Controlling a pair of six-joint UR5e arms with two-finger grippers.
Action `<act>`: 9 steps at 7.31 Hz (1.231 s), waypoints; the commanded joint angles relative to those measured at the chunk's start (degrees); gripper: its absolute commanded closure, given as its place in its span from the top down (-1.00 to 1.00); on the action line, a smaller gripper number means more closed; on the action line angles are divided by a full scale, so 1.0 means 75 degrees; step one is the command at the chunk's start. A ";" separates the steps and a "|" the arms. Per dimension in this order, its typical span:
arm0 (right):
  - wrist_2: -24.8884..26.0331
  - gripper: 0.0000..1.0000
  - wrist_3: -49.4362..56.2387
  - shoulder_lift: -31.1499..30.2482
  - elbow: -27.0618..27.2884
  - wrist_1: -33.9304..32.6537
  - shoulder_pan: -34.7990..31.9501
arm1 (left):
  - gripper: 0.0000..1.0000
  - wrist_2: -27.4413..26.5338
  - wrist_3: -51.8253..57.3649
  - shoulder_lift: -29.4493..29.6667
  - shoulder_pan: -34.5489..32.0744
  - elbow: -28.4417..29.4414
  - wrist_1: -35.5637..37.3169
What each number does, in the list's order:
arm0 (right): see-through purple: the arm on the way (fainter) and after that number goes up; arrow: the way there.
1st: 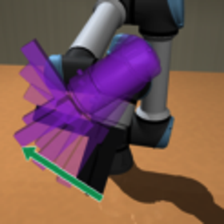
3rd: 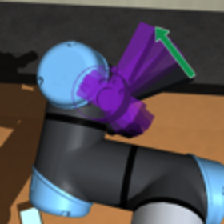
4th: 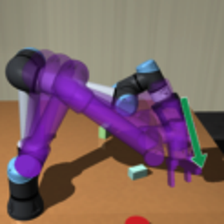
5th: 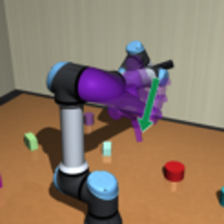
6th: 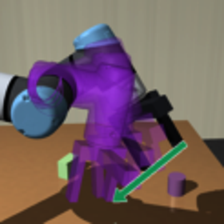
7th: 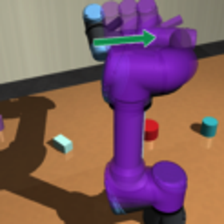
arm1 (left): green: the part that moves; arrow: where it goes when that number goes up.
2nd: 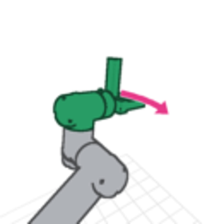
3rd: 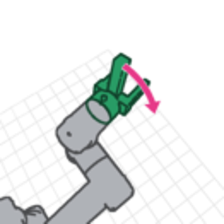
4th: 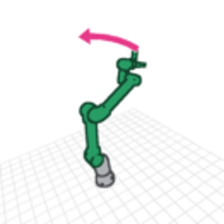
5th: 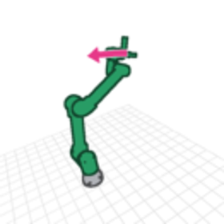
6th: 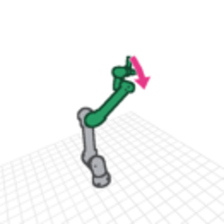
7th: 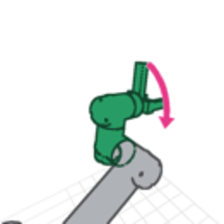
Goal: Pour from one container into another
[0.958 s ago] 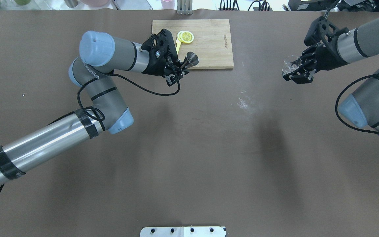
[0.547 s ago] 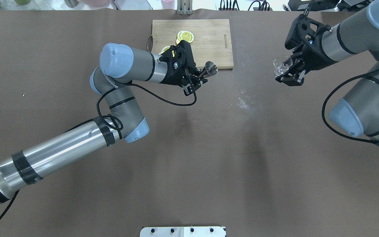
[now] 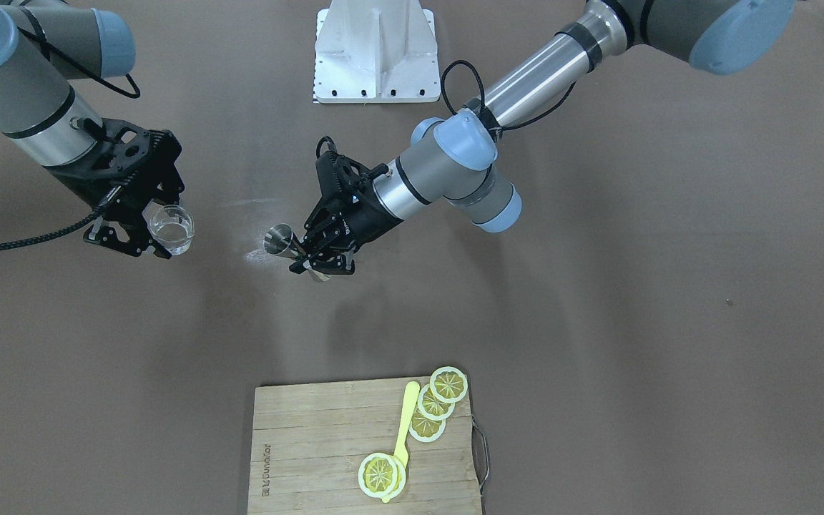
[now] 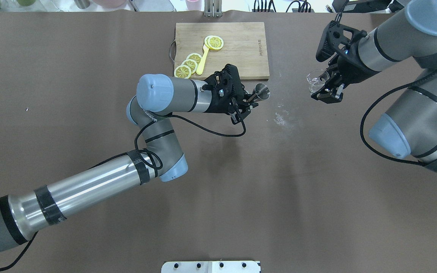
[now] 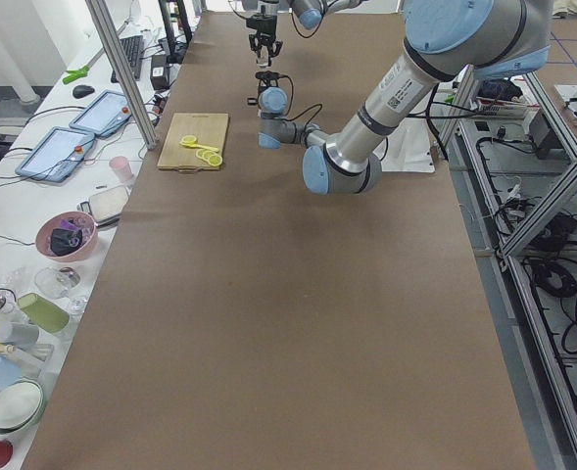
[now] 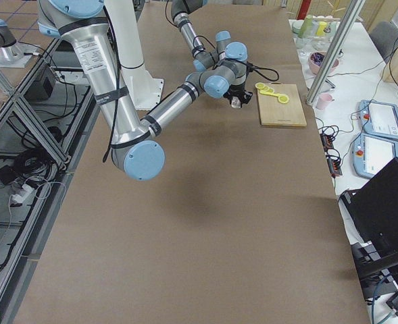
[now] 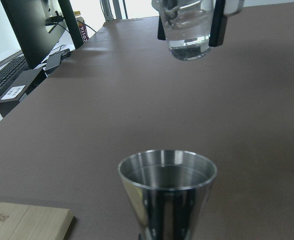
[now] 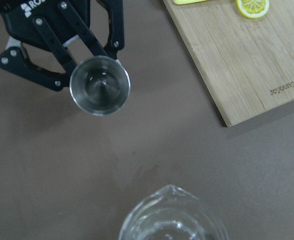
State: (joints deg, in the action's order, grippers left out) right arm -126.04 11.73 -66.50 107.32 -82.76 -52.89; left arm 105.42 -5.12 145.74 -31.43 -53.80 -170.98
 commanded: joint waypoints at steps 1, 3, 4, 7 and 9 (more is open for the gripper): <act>-0.0303 -1.00 0.0030 0.0148 0.0023 -0.0681 0.0055 | -1.00 -0.0088 -0.0056 0.0184 0.0089 0.0468 -0.0544; -0.0316 -1.00 0.0042 0.0393 0.0337 -0.1744 0.0183 | -1.00 -0.0310 -0.0265 0.0197 0.0217 0.0505 -0.0710; -0.0258 -1.00 0.0054 0.0452 0.0339 -0.1809 0.0323 | -1.00 -0.0415 -0.0267 0.0185 0.0253 0.0517 -0.0757; -0.0164 -1.00 0.0659 0.0906 0.0130 -0.2600 0.0512 | -1.00 -0.0509 -0.0267 0.0185 0.0288 0.0540 -0.0793; 0.0000 -1.00 0.0967 0.1354 -0.0198 -0.3086 0.0524 | -1.00 -0.0533 -0.0267 0.0197 0.0312 0.0540 -0.0793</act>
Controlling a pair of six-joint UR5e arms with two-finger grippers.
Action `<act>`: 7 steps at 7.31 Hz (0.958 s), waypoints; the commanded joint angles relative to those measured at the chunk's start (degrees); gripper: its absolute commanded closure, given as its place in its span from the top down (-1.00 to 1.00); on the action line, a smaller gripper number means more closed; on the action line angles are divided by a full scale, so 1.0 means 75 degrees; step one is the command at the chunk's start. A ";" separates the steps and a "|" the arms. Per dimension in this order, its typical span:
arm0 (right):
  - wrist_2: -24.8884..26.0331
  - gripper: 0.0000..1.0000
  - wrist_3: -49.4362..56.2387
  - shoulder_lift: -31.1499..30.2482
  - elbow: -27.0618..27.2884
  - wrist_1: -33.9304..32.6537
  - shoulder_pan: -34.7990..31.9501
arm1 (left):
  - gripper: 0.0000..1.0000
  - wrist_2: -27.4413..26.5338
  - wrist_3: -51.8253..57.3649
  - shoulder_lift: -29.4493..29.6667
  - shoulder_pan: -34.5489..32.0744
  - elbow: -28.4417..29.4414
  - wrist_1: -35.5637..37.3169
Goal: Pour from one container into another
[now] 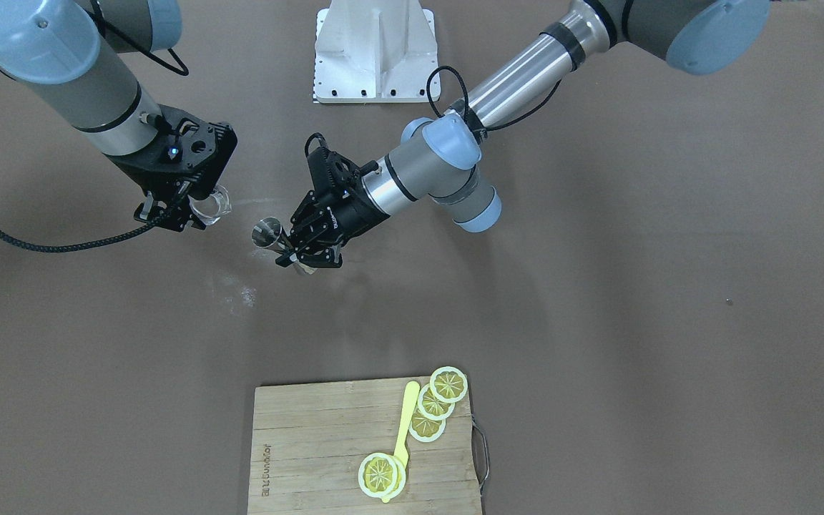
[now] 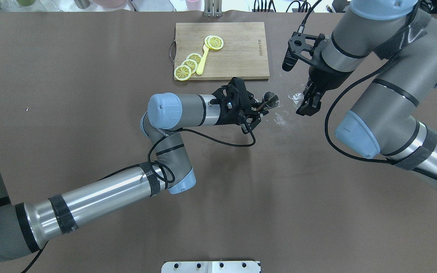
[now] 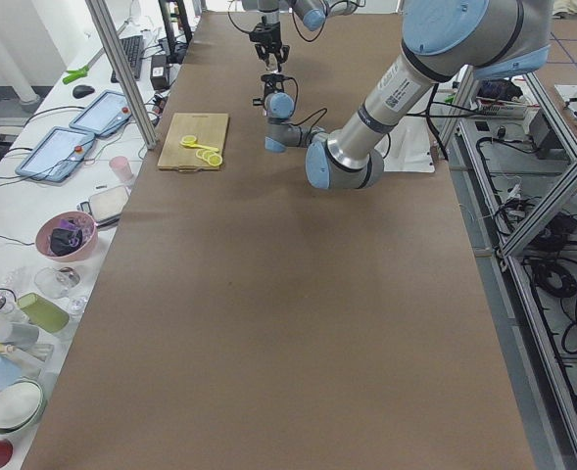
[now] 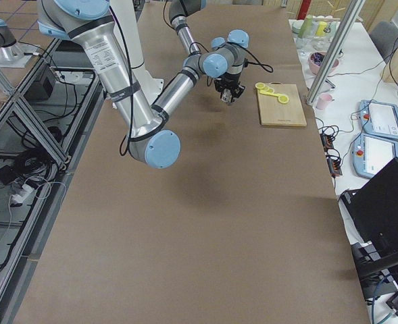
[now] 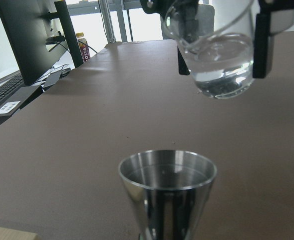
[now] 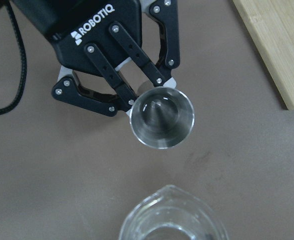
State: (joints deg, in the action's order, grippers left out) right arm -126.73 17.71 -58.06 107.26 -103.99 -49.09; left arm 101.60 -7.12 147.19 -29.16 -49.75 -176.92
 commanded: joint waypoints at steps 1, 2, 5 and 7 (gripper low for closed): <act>0.0139 -1.00 0.0182 0.0345 -0.0319 -0.0268 0.0041 | -1.00 -0.0047 0.0000 0.0004 0.0009 -0.0011 -0.0001; 0.0139 -1.00 0.0240 0.0543 -0.0471 -0.0500 0.0041 | -1.00 -0.0059 0.0000 0.0004 0.0009 -0.0011 -0.0001; 0.0151 -1.00 0.0710 0.1108 -0.0789 -0.1520 0.0099 | -1.00 -0.0071 0.0000 0.0016 0.0020 -0.0011 -0.0001; 0.0267 -1.00 0.0803 0.1270 -0.0905 -0.1894 0.0205 | -1.00 -0.0071 0.0000 0.0028 0.0021 -0.0011 -0.0001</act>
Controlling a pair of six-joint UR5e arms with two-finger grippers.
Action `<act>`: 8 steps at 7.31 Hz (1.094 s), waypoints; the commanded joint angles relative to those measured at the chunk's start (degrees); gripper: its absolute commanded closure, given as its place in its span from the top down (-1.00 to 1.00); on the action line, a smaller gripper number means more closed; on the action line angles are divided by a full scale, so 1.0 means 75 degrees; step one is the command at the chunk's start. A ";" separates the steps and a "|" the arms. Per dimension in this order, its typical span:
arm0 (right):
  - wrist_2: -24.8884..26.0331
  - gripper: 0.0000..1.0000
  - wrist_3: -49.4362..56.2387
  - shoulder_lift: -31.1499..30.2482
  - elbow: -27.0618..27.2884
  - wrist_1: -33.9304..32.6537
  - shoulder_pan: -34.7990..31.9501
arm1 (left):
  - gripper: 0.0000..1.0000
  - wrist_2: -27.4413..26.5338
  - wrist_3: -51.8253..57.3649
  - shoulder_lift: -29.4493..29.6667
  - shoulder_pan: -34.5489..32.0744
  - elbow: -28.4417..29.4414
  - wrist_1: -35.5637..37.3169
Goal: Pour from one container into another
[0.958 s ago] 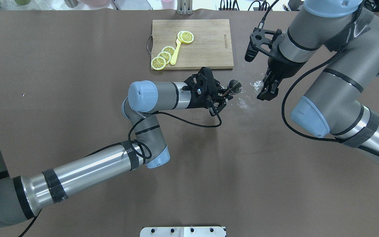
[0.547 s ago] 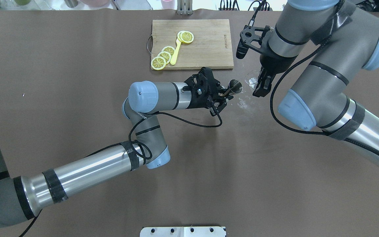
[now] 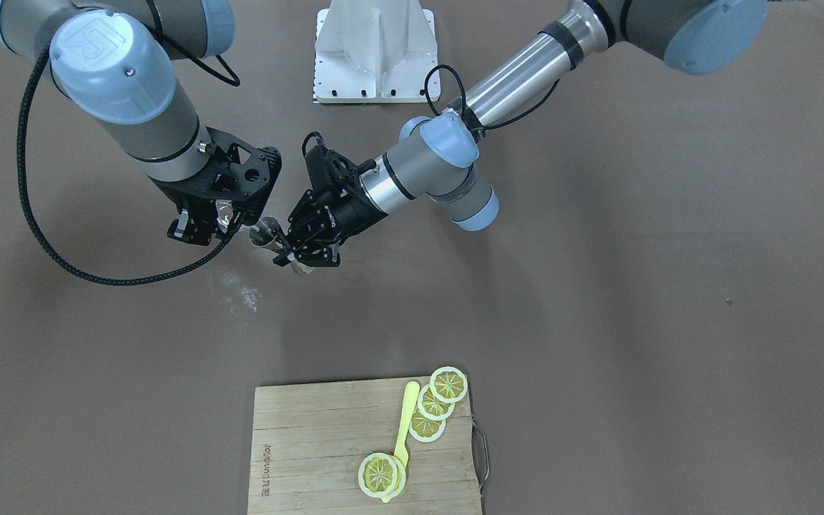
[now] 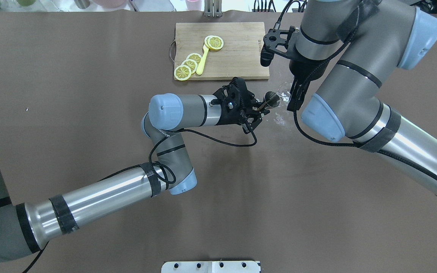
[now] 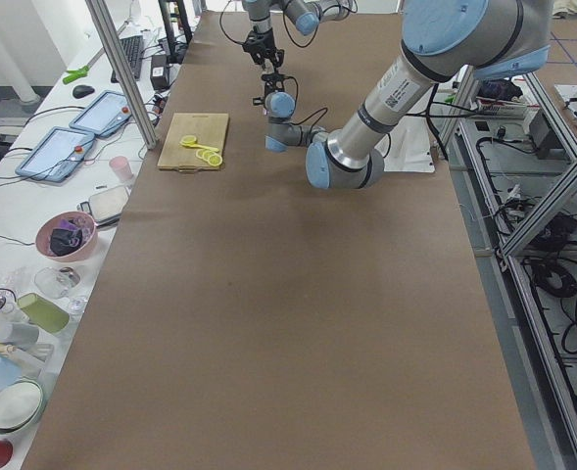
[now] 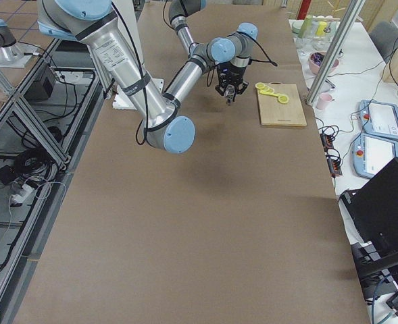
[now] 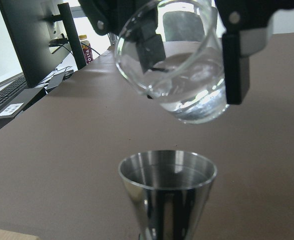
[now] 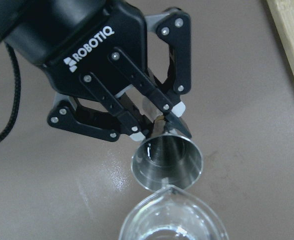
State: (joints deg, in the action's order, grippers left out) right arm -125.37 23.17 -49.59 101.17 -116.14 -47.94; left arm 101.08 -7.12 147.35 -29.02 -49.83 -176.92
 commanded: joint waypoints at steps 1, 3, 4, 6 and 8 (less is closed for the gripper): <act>0.0122 -1.00 0.0295 0.0353 -0.0269 -0.0555 0.0099 | -1.00 -0.0047 0.0000 0.0006 0.0014 0.0000 0.0000; 0.0227 -1.00 0.0437 0.0413 -0.0306 -0.0803 0.0099 | -1.00 -0.0047 0.0000 0.0006 0.0014 0.0000 0.0000; 0.0228 -1.00 0.0635 0.0471 -0.0317 -0.1059 0.0099 | -1.00 -0.0047 0.0000 0.0006 0.0014 0.0000 0.0000; 0.0367 -1.00 0.0719 0.0647 -0.0457 -0.1249 0.0099 | -1.00 -0.0047 0.0000 0.0006 0.0014 0.0000 0.0000; 0.0392 -1.00 0.0731 0.0811 -0.0645 -0.1377 0.0099 | -1.00 -0.0047 0.0000 0.0006 0.0014 0.0000 0.0000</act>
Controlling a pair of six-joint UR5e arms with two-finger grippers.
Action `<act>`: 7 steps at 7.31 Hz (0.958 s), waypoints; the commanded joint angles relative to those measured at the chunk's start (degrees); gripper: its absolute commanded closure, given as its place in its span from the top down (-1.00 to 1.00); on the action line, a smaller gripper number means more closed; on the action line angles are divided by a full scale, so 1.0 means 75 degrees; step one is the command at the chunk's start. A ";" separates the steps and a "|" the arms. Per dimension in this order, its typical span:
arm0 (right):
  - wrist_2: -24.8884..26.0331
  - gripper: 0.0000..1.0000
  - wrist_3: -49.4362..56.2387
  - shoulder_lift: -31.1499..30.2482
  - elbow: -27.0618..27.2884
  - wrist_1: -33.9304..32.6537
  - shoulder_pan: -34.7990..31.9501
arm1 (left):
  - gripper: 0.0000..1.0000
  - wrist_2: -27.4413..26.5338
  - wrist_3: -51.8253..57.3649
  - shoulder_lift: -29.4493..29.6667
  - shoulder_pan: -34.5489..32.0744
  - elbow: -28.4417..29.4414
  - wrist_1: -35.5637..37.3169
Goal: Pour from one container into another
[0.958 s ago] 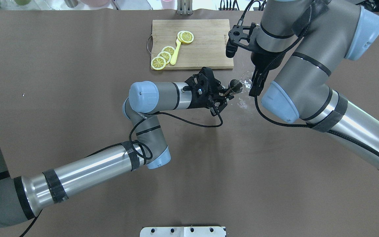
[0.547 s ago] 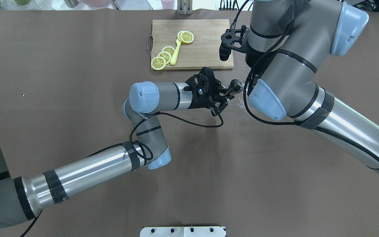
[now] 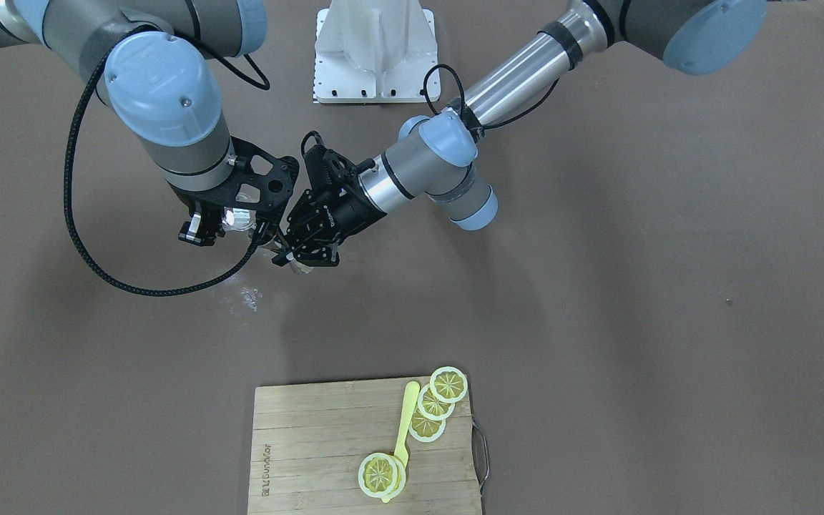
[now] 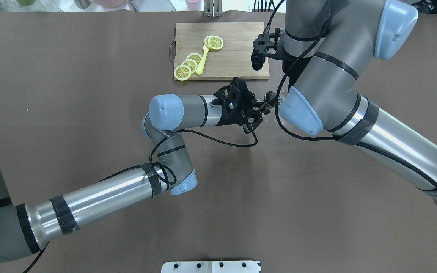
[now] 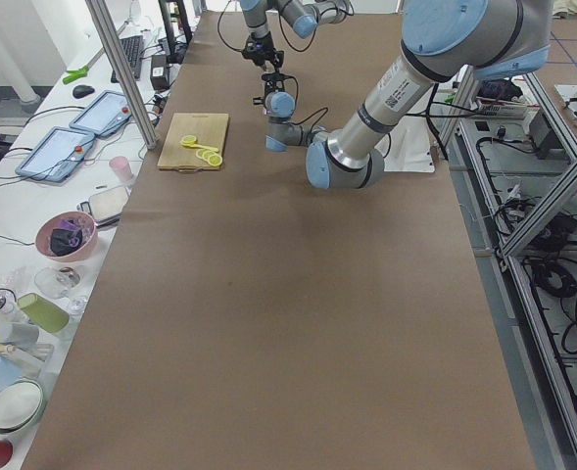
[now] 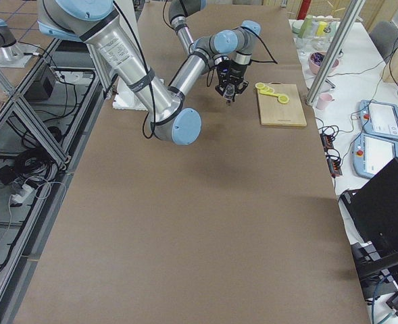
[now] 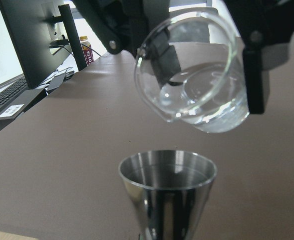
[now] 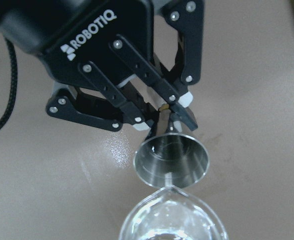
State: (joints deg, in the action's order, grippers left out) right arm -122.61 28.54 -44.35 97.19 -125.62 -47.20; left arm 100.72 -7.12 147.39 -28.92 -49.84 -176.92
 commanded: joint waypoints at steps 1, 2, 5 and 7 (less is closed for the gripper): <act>0.0035 -1.00 0.0085 0.0275 -0.0312 -0.0276 0.0000 | -1.00 0.0000 0.0000 0.0000 0.0000 0.0000 0.0000; 0.0035 -1.00 0.0132 0.0381 -0.0430 -0.0370 0.0000 | -1.00 0.0000 0.0000 0.0000 0.0012 0.0000 0.0000; 0.0106 -1.00 0.0168 0.0476 -0.0571 -0.0710 0.0035 | -1.00 0.0000 0.0000 0.0000 0.0023 0.0000 0.0000; 0.0141 -1.00 0.0284 0.0791 -0.0979 -0.0851 0.0047 | -1.00 0.0000 0.0000 0.0000 0.0024 0.0000 0.0000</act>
State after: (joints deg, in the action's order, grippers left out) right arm -121.73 30.05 -39.82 91.64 -131.15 -46.90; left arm 100.72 -7.12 147.39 -28.76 -49.83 -176.92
